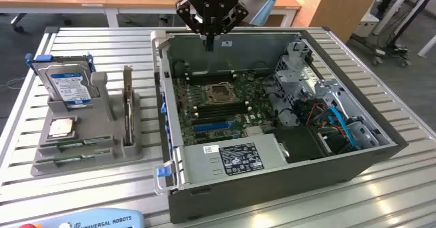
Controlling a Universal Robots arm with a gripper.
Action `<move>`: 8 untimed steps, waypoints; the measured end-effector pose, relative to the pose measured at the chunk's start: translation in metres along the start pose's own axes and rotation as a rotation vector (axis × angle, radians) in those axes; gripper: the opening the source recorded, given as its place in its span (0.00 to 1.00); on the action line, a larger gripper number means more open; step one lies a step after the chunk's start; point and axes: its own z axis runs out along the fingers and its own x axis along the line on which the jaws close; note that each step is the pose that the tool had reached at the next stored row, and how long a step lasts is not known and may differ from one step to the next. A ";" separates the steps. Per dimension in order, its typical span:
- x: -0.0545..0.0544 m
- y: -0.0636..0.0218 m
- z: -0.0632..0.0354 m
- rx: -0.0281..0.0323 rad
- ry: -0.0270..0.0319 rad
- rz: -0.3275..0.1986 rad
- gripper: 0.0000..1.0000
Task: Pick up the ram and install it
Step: 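Reach for the ram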
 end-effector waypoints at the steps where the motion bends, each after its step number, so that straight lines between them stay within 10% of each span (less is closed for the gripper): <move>1: 0.000 0.0000 0.0000 -0.0001 0.0000 0.000 0.10; 8: 0.000 0.0000 0.0000 0.0000 0.0000 0.000 0.10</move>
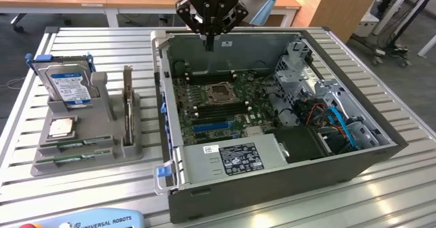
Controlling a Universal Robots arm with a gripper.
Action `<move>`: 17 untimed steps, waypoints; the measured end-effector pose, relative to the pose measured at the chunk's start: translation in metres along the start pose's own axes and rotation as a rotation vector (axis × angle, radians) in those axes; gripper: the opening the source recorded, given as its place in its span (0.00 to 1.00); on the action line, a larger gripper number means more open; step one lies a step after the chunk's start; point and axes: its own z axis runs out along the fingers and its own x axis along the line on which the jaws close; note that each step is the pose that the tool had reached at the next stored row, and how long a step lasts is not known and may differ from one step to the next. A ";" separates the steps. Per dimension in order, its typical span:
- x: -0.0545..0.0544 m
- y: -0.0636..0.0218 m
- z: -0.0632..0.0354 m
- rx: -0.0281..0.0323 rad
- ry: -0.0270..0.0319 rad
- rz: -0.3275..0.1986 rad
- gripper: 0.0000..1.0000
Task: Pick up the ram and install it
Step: 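Reach for the ram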
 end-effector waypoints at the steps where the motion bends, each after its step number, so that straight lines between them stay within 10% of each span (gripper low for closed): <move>1: 0.000 0.0000 0.0000 0.0000 0.0000 0.000 0.10; 9: 0.006 -0.0004 -0.0001 0.0000 0.0000 0.000 0.10; 17: 0.036 -0.0027 -0.0005 0.0000 0.0000 0.000 0.10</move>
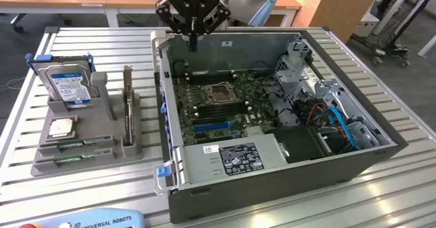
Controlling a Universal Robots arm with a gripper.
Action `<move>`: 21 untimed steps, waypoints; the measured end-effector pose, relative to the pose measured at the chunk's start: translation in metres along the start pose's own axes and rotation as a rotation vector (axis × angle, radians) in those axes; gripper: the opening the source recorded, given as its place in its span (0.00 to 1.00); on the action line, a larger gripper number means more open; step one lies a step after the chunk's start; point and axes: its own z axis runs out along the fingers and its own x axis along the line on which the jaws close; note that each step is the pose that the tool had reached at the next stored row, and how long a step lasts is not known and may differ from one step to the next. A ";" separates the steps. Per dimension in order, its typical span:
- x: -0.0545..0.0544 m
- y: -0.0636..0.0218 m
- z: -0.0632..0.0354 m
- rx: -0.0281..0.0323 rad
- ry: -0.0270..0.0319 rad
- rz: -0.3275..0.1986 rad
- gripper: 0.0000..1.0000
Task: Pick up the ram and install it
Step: 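Reach for the ram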
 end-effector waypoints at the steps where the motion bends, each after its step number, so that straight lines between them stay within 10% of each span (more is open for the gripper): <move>1: 0.004 -0.0003 0.0000 0.0000 0.0000 0.000 0.10; 21: 0.055 -0.0041 0.0005 0.0000 -0.0001 0.000 0.10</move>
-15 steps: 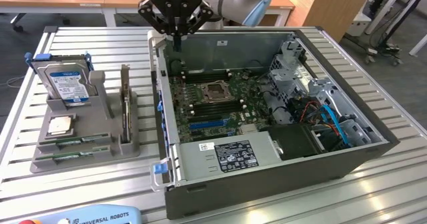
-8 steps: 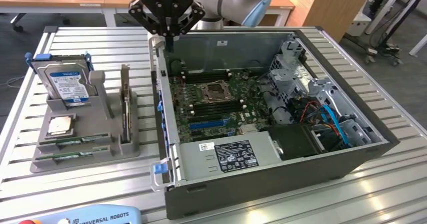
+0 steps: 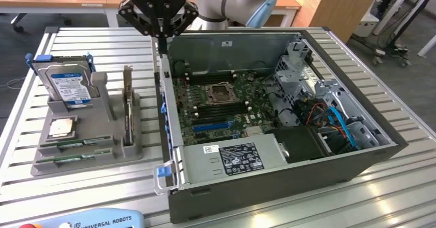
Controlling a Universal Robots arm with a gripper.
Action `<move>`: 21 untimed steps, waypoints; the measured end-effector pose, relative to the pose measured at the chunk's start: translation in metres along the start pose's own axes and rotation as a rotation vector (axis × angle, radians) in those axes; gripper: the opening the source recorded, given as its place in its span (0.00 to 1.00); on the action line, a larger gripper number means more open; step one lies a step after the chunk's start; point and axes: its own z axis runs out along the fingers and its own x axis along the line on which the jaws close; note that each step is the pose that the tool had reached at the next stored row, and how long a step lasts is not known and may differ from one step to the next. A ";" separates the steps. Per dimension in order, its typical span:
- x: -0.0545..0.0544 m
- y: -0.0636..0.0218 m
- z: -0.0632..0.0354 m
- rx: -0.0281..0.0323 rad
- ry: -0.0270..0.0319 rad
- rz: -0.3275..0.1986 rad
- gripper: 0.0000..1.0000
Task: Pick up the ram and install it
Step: 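Reach for the ram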
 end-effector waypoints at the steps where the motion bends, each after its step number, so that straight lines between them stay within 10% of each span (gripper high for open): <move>1: 0.003 -0.0002 0.0000 0.0000 0.0000 0.000 0.10; 21: 0.060 -0.0045 0.0002 0.0001 0.0001 0.000 0.10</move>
